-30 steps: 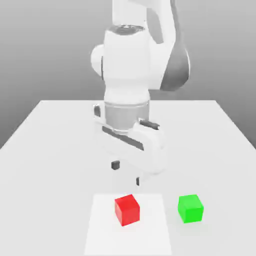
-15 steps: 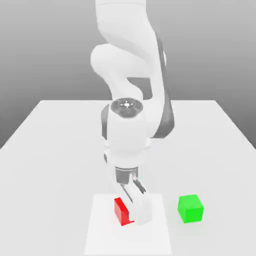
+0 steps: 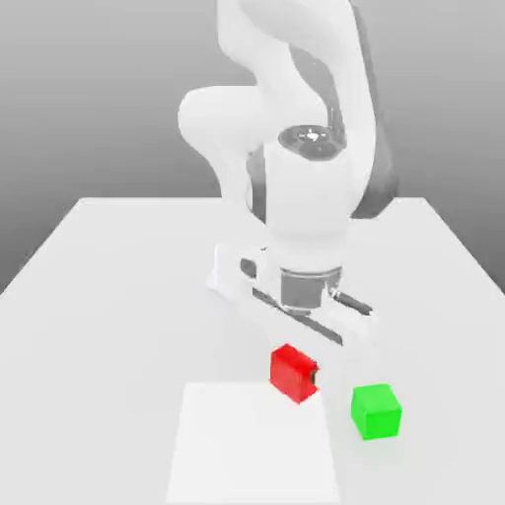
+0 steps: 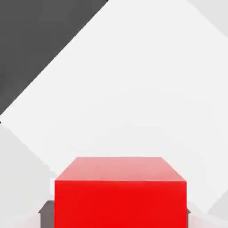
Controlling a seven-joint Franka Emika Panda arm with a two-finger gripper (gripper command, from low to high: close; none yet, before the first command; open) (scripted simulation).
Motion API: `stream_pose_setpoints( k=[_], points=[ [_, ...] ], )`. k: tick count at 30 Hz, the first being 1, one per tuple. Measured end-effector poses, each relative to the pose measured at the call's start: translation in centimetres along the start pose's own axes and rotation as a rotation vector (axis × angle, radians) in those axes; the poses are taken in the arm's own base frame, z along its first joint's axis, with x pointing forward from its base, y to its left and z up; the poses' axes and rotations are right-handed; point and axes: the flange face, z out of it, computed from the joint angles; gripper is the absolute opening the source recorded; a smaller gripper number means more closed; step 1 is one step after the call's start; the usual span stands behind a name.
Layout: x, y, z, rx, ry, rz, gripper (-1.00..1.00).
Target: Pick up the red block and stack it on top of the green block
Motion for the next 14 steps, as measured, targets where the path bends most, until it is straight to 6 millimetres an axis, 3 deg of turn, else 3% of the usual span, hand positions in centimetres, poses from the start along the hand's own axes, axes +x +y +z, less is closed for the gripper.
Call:
stream_pose_setpoints(
  k=[5, 11, 12, 14],
  points=[
    [-6.6, 0.3, -1.3, 0.0, 0.0, -0.379, -1.0],
    [-7.0, 0.2, 4.1, 0.0, 0.001, -0.429, -1.0],
    [-7.0, 0.2, 4.7, 0.0, 0.001, -0.429, 1.0],
    [-7.0, 0.2, 4.7, 0.0, 0.001, -0.429, 1.0]
  ],
)
